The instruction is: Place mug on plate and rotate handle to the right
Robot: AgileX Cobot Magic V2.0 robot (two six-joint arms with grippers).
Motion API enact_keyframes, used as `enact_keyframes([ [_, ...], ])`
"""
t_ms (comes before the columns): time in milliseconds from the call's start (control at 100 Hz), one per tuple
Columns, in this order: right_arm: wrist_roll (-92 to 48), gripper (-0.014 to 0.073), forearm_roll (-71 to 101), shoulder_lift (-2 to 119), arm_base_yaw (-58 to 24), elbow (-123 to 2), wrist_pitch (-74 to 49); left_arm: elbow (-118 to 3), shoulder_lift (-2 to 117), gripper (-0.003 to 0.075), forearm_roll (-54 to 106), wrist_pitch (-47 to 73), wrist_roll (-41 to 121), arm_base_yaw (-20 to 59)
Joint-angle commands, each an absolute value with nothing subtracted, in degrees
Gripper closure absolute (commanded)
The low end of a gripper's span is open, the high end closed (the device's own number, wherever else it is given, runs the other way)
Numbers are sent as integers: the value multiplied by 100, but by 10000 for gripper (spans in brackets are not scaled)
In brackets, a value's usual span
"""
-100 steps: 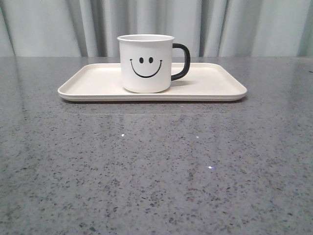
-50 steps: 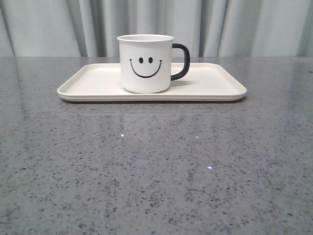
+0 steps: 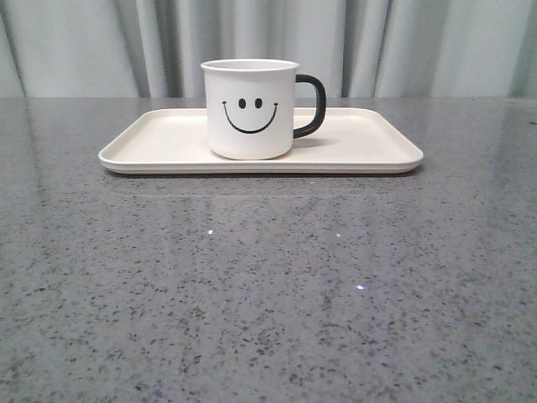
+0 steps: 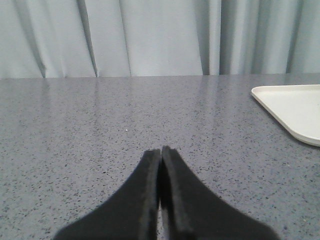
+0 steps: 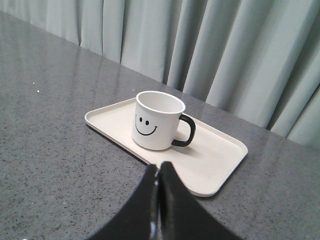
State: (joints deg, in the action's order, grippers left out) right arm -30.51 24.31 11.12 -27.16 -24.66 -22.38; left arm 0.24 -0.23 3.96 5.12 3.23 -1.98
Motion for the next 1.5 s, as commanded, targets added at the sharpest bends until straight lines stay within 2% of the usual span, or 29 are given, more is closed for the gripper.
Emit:
enact_keyframes([
  [0,-3041,655,2519,1166,-2689,-2611,-1791,47,-218,739,403,122,316,-213],
  [860,-3041,655,2519,1166,-2689,-2534,-1778,47,-218,739,403,122,316,-213],
  [1060,-2974,655,2370,1166,-2689,-2229,-1056,47,-218,739,403,122,316,-213],
  [1150,-2456,655,1953,1166,-2614,-2053,-441,47,-218,739,403,122,316,-213],
  [1310,-734,655,842,1160,-2187,-1612,447,47,-218,739,403,122,316,-213],
  [1490,207,655,-50,870,-1593,-1191,578,47,-218,739,403,122,316,-213],
])
